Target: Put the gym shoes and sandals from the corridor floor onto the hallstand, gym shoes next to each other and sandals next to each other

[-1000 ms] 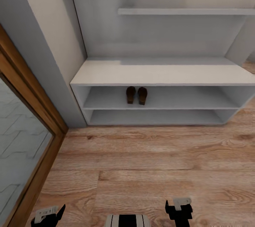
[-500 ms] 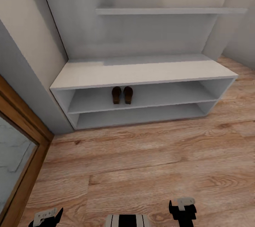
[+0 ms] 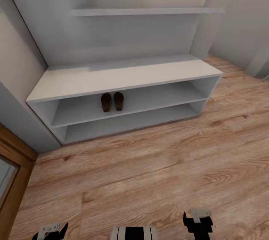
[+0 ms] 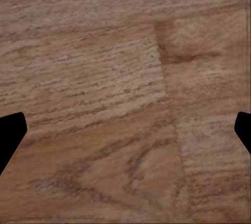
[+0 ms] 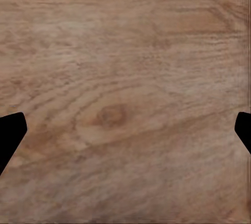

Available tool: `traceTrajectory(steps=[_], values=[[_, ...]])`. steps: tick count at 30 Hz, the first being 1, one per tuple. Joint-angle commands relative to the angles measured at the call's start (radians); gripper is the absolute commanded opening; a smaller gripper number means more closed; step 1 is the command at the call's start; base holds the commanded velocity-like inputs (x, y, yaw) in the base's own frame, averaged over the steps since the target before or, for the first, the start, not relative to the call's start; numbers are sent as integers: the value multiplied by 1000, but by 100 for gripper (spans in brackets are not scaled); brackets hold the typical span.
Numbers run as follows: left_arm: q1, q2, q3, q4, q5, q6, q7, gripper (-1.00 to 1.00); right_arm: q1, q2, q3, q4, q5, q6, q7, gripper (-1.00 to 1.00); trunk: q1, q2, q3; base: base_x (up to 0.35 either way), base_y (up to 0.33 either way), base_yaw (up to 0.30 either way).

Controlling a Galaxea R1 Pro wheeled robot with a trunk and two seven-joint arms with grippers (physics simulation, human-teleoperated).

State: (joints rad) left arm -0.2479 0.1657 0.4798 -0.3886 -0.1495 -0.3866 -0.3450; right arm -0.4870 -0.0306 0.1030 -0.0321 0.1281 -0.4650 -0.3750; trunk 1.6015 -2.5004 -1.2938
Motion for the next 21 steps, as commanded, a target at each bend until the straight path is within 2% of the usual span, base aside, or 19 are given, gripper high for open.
traceTrajectory(steps=[1,5,17,21], values=[[-1,-1,9,0,-10,-4,-5,100,-1,0,7,1,7,2,-10,100,0,0,-1,0,0,-296],[-1,-2,9,0,-20,-6,-5,100,-1,1,7,1,6,2,-5,100,0,0,-1,0,0,-297],[-1,-2,9,1,-23,-8,-5,100,-1,13,7,1,4,2,-2,100,0,0,-1,0,0,-299],[-1,-2,9,1,-22,-9,-5,100,-1,14,7,1,-27,2,-2,100,0,0,-1,0,0,-299]])
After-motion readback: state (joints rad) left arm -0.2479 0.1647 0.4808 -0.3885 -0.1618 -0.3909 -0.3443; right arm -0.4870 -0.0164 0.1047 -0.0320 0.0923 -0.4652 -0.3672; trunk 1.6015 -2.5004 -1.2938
